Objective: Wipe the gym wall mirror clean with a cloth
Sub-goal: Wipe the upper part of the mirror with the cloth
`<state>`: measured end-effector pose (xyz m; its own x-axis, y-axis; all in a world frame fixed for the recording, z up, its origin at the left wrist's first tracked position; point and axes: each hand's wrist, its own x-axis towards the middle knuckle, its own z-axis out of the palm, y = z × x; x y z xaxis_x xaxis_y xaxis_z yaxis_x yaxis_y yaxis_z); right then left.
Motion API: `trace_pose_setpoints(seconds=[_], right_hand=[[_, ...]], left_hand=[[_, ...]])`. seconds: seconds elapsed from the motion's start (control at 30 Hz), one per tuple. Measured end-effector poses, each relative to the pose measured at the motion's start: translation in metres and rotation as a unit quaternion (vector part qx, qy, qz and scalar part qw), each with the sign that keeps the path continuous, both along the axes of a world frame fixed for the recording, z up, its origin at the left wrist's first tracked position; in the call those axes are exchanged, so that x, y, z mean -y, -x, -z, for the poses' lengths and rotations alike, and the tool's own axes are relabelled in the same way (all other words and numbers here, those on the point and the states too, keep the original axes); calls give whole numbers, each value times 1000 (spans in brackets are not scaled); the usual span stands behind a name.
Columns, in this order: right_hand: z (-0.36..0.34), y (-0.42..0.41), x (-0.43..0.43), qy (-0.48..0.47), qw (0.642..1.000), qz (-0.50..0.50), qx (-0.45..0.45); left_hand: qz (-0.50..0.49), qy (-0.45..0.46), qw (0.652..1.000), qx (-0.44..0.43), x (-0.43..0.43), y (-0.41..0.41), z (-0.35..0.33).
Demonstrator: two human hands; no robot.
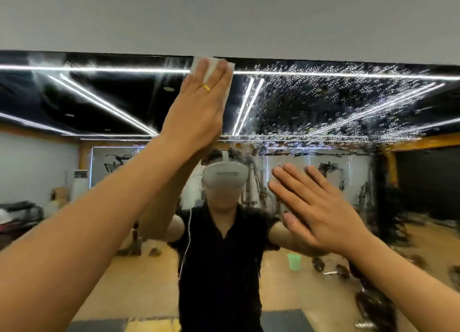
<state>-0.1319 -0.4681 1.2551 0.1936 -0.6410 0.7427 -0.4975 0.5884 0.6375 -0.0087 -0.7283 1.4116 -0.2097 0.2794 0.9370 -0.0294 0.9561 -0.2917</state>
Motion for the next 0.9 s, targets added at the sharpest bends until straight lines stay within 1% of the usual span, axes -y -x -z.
trace_pose_setpoints(seconds=[0.1,0.2,0.43,0.57,0.7,0.8,0.9], right_hand=[[3,3,2,9,1000,-17,-5],[3,5,1,9,1000,-18,-12],[6,11,-1,25,999,-46,-11],[6,12,0,15,999,-45,-2],[11,13,0,20,998,-52,-4],[9,13,0,23,998,-57,-9],[9,12,0,24,998,-58,-8]], left_hand=[[-11,-20,1000,2,-10,2,-27],[-19,-38,999,1,-18,4,-32],[-2,-55,998,-31,-24,10,11],[-5,-50,999,-22,-18,10,27],[4,-67,998,-12,-19,5,41],[-5,-67,998,6,-24,2,19],[0,-89,996,23,-36,-2,-4]])
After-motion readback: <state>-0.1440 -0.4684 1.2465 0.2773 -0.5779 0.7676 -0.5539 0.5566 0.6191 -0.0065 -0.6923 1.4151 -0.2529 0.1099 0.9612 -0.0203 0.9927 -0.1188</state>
